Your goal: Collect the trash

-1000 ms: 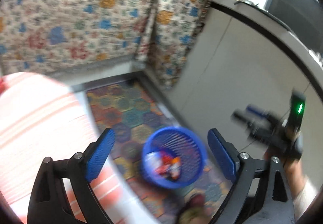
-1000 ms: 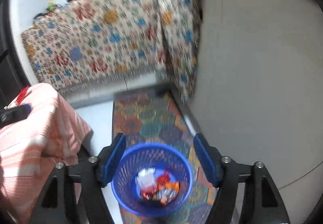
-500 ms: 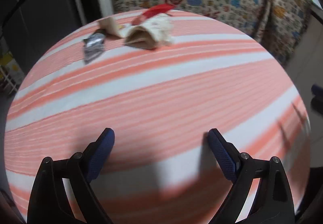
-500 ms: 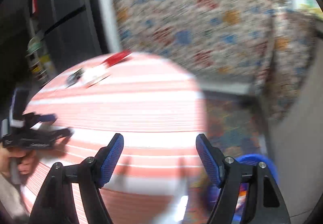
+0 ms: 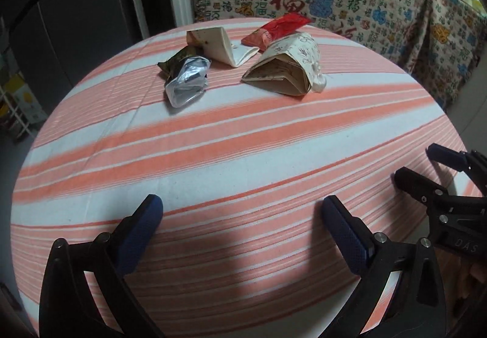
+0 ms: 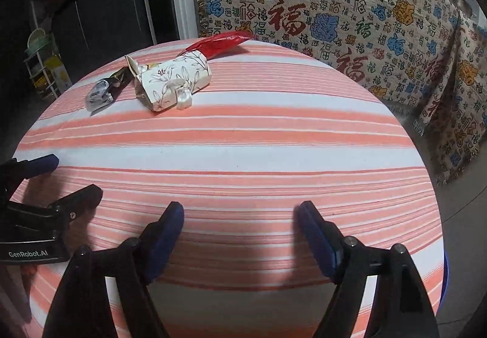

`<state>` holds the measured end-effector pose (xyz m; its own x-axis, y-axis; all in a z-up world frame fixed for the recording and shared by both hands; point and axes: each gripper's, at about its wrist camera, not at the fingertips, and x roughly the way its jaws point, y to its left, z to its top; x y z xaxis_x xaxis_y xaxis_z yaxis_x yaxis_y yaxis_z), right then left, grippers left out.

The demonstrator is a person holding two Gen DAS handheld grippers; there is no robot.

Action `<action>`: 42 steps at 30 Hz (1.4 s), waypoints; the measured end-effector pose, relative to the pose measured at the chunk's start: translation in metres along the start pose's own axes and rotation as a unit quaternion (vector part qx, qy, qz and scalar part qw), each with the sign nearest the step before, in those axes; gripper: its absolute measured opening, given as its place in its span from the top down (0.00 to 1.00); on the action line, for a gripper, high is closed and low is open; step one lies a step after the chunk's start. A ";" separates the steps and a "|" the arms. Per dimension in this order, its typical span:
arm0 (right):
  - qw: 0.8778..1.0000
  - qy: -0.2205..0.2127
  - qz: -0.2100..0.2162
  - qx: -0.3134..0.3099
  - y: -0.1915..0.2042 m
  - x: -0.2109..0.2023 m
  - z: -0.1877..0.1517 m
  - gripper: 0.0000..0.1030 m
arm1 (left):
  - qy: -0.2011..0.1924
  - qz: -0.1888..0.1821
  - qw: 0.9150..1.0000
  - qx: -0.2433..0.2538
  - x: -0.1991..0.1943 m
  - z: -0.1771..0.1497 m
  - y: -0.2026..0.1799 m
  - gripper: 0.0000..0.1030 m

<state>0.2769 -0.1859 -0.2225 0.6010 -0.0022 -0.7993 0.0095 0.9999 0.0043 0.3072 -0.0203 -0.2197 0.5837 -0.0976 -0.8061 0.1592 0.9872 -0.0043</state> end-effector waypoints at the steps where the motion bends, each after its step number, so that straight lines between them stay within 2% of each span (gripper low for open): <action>1: 1.000 0.000 -0.001 -0.001 0.001 -0.001 -0.001 0.22 | 0.000 0.000 1.000 0.000 0.000 0.001 -0.002 0.00; 42: 1.000 -0.006 -0.008 0.001 0.004 -0.002 0.000 0.22 | 0.002 0.005 1.000 -0.006 -0.001 -0.001 -0.003 0.00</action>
<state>0.2760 -0.1820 -0.2211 0.6097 -0.0179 -0.7924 0.0200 0.9998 -0.0073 0.3053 -0.0230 -0.2189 0.5821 -0.0877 -0.8084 0.1434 0.9897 -0.0042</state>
